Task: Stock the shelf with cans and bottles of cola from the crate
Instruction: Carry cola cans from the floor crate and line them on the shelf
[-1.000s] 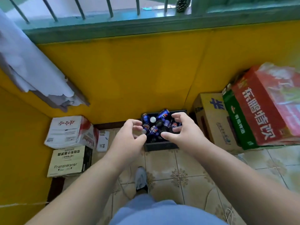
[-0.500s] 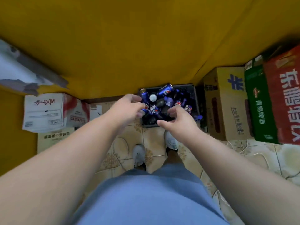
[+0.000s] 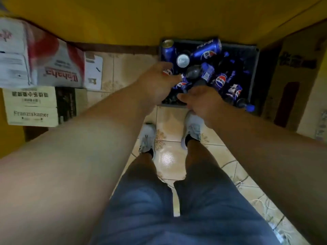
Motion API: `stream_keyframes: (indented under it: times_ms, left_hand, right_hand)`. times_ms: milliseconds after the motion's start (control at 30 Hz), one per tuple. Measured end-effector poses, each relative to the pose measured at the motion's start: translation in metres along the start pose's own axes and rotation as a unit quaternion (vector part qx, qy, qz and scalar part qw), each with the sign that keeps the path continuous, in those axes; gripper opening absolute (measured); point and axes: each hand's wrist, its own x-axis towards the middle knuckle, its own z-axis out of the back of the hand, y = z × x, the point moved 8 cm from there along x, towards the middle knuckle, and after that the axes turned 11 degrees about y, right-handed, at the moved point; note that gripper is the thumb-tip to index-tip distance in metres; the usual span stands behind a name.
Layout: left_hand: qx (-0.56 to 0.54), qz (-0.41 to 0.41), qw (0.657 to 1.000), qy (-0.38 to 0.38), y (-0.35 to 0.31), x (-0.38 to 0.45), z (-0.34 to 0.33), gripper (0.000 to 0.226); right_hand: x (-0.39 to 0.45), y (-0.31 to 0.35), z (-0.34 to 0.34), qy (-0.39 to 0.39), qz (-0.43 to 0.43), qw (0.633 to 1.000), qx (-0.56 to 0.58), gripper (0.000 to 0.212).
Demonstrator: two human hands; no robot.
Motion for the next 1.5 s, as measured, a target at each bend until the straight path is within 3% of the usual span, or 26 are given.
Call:
stream_keyframes:
  times_ms: [67,133,233,300,500,700,800,933,1033,1100,1167,1233,1367,1500]
  left_hand:
    - [-0.040,0.010,0.999,-0.013,0.030,0.022,-0.004,0.048]
    - [-0.097,0.028,0.993,-0.059,0.064,0.039,0.003,0.043]
    - [-0.172,0.066,0.976,-0.120,0.106,0.056,0.018,0.042]
    - [-0.193,0.079,0.969,-0.130,0.123,0.067,0.024,0.043]
    - [-0.233,0.050,0.962,-0.131,0.137,0.098,0.035,0.009]
    - [-0.240,0.070,0.959,-0.132,0.142,0.116,0.040,0.030]
    - [-0.267,0.104,0.954,-0.090,0.143,0.120,0.039,0.040]
    - [-0.380,0.060,0.923,0.007,0.133,0.129,0.029,0.045]
    - [-0.367,0.079,0.926,-0.042,0.146,0.134,0.038,0.041]
    - [-0.352,0.086,0.929,-0.075,0.156,0.136,0.044,0.040]
    - [-0.351,0.090,0.929,-0.078,0.161,0.139,0.043,0.040]
    - [-0.358,0.092,0.927,-0.065,0.163,0.139,0.039,0.041]
    - [-0.346,0.095,0.933,-0.028,0.167,0.142,0.026,0.054]
    - [-0.353,0.105,0.930,-0.014,0.168,0.143,0.015,0.056]
  right_hand:
    - [0.030,-0.026,-0.016,0.010,-0.045,0.995,0.084,0.022]
    - [0.055,-0.045,-0.037,0.019,-0.083,0.981,0.176,0.031]
    - [0.098,-0.046,-0.068,0.028,-0.093,0.957,0.274,0.047]
    - [0.125,-0.033,-0.082,0.041,-0.091,0.939,0.328,0.041]
    - [0.184,-0.008,-0.101,0.054,-0.116,0.887,0.443,0.057]
    - [0.190,-0.010,-0.090,0.030,-0.111,0.884,0.453,0.039]
    - [0.165,-0.022,-0.091,0.023,-0.097,0.916,0.389,0.050]
    - [0.125,-0.014,-0.092,0.067,0.009,0.991,0.113,0.038]
    - [0.113,-0.010,-0.093,0.132,0.052,0.990,0.001,0.051]
    - [0.122,-0.006,-0.067,0.059,0.057,0.995,-0.058,0.055]
    - [0.136,0.011,-0.022,-0.123,0.097,0.969,-0.192,0.043]
    - [0.155,0.035,0.012,-0.249,0.127,0.912,-0.300,0.057]
    - [0.208,0.066,0.032,-0.242,0.090,0.846,-0.467,0.098]
    - [0.228,0.069,0.033,-0.198,0.029,0.808,-0.554,0.100]
